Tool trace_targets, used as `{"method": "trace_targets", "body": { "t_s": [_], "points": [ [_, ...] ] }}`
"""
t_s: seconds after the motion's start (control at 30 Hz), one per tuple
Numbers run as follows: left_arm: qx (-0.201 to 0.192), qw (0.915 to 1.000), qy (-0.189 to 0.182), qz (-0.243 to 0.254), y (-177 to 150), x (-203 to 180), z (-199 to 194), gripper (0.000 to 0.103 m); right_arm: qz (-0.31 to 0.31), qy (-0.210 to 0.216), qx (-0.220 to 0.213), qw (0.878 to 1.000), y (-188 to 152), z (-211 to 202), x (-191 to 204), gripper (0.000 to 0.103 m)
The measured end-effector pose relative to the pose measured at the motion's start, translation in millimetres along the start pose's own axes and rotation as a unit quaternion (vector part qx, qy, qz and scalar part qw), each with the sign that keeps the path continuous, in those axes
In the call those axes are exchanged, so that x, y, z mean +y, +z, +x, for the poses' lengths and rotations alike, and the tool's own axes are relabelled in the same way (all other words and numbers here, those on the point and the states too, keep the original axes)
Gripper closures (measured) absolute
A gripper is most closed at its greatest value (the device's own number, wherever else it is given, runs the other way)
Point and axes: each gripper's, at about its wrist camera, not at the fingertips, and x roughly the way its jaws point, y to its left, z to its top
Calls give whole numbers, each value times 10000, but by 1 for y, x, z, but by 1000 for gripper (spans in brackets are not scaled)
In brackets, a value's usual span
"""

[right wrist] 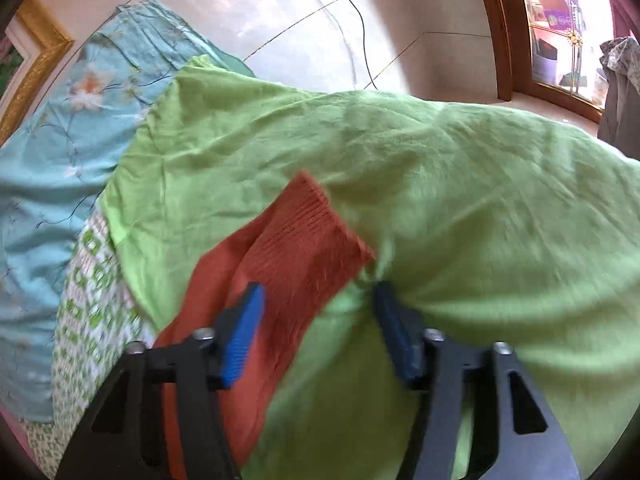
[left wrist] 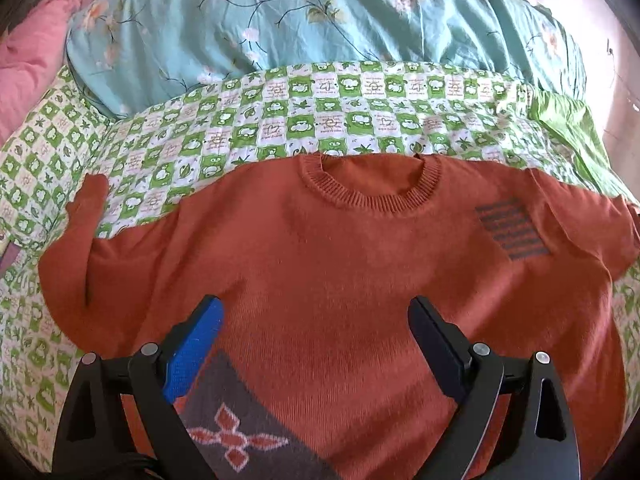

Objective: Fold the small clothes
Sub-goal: 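Grasp the sweater's sleeve cuff with the right tool, then carry the held sleeve across the sweater body with the right tool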

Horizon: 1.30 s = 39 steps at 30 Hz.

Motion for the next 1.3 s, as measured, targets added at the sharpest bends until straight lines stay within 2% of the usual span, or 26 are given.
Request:
{"method": "trace_targets", "body": {
  "t_s": [0.03,0.07,0.23,0.37,0.5,0.67,0.9,1.0,1.13,1.23,1.3],
  "points": [
    [10,10000,-8,-2,0,0,2,9,-137,-21,-63,9999,2,1,4,73],
    [26,10000,-8,2,1,0,4,9,-212,74,-64,9997,3,2,8,96],
    [78,9999,-64,-26,-3,2,7,9,-655,834,-276,9940,-16,-29,53,96],
    [42,9999,-123,-78,-9,8,0,9,-1181,1684,-64,9786,-56,-53,115,96],
    [21,9995,-217,-226,-17,21,-10,9,-1643,2678,659,9471,-122,-53,188,96],
    [-20,9990,-285,-338,-24,40,-20,9,-1975,3500,1525,9029,-216,-43,268,96],
    [27,9979,-373,-526,-37,67,-25,9,-2293,4036,2502,8496,-324,-31,359,96],
    [62,9976,-421,-542,-40,74,-25,9,-2475,4100,2831,8310,-366,-25,390,96],
    [87,9978,-436,-502,-43,80,-23,9,-2616,4146,3280,8075,-414,-17,417,96],
    [129,9973,-473,-552,-41,84,-17,9,-2724,4126,3472,7968,-440,-12,430,96],
    [200,9960,-567,-662,-38,88,-9,9,-2695,4203,3667,7850,-453,-7,435,94]
  ]
}}
